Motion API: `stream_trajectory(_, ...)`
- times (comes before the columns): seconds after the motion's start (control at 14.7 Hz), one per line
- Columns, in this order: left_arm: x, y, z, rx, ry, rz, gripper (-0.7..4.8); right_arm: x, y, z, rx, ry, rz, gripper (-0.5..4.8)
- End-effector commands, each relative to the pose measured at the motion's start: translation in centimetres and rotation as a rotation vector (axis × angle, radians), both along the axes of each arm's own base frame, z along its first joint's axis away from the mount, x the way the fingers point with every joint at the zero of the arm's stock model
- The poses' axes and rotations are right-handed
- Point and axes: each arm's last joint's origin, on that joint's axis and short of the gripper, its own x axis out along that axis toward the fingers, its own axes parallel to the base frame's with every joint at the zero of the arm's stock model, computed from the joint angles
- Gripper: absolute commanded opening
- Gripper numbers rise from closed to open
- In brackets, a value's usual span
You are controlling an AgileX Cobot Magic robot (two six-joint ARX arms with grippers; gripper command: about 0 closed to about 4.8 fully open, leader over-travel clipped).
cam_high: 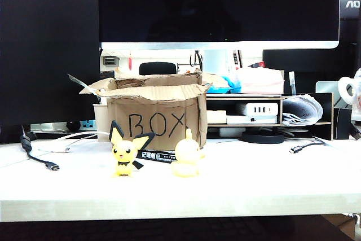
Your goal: Put the doll that is least similar in color compared to the others into the paper box.
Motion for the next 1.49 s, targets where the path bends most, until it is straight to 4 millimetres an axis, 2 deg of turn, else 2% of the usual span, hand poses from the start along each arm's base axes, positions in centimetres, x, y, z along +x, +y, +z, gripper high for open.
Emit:
stream_trajectory(0.07,0.2,1.4,0.4,-0.008,-0.040,0.143,-0.05,-3.2,-2.2,-0.4,0.069,-0.056,-0.058,-0.06)
stream_trajectory(0.2,0.3,2.3,0.4,-0.006,-0.040,0.227,-0.05,-5.0,-3.6,-1.7,0.053,-0.077,-0.106,-0.06)
stream_trajectory(0.34,0.3,2.8,0.5,-0.007,-0.050,0.277,-0.05,-7.4,-5.2,-4.1,0.136,-0.104,-0.153,-0.06)
stream_trajectory(0.61,0.0,2.8,1.0,-0.017,-0.116,0.276,-0.05,-10.7,-7.5,-7.9,0.221,-0.186,-0.175,-0.06)
stream_trajectory(0.82,0.0,2.7,1.0,-0.017,-0.111,0.275,-0.05,-12.9,-8.6,-9.8,0.284,-0.276,-0.165,-0.06)
stream_trajectory(0.95,0.0,2.7,0.9,-0.017,-0.111,0.275,-0.05,-15.0,-9.6,-11.4,0.377,-0.347,-0.150,-0.06)
stream_trajectory(1.22,0.0,2.7,0.9,-0.017,-0.111,0.274,-0.05,-17.4,-11.5,-14.2,0.416,-0.395,-0.161,-0.05)
stream_trajectory(1.49,0.0,2.8,0.9,-0.017,-0.110,0.275,-0.05,-18.5,-12.3,-14.9,0.422,-0.394,-0.151,-0.05)
